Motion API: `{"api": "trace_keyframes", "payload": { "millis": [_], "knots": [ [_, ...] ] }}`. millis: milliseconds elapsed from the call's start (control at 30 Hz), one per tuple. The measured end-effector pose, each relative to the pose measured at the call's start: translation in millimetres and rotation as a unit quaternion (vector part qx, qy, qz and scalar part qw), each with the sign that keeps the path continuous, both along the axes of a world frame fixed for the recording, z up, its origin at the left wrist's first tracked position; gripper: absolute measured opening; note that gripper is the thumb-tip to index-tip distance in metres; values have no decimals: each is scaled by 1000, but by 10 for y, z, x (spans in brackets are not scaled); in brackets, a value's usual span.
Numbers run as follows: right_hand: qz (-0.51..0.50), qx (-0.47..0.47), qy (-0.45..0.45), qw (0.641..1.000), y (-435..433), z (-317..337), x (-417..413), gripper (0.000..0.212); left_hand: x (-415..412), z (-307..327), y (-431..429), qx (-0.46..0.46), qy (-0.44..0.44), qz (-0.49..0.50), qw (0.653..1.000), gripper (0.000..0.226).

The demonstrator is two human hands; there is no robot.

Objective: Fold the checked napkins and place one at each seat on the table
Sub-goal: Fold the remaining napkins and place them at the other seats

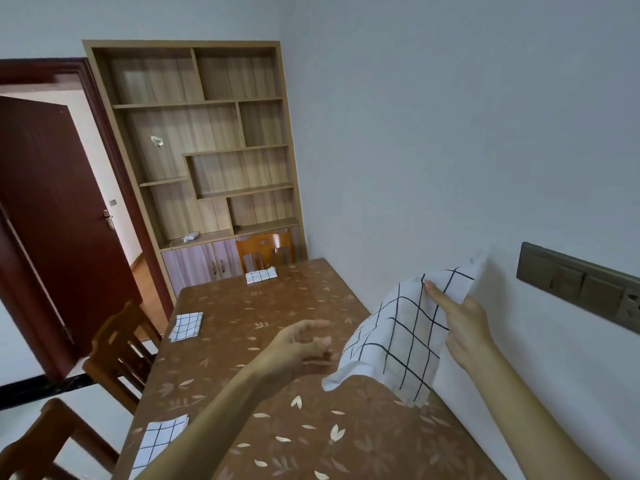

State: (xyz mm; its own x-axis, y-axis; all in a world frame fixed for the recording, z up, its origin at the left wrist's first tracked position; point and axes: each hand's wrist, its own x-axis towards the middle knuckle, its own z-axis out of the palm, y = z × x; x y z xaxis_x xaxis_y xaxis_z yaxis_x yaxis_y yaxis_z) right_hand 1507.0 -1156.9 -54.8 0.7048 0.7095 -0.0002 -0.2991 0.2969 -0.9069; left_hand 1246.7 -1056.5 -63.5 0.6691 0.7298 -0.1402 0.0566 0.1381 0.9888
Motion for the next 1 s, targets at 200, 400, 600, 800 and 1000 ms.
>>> {"api": "trace_keyframes", "payload": {
  "millis": [200,400,600,800,1000],
  "knots": [
    [-17,6,36,999,14,-41,-19,12,27,-96,-64,51,46,-66,995,53],
    [-16,-16,27,999,21,-23,-46,23,178,-345,-203,374,202,-56,904,78],
    [-12,-39,14,999,10,-19,-5,32,259,-557,-97,523,170,67,833,32],
    [-45,-47,4,998,-33,-85,133,12,130,-524,86,599,201,127,765,34],
    [-48,-35,9,998,-40,-131,131,12,-5,-555,294,646,321,137,679,16]
  ]
}}
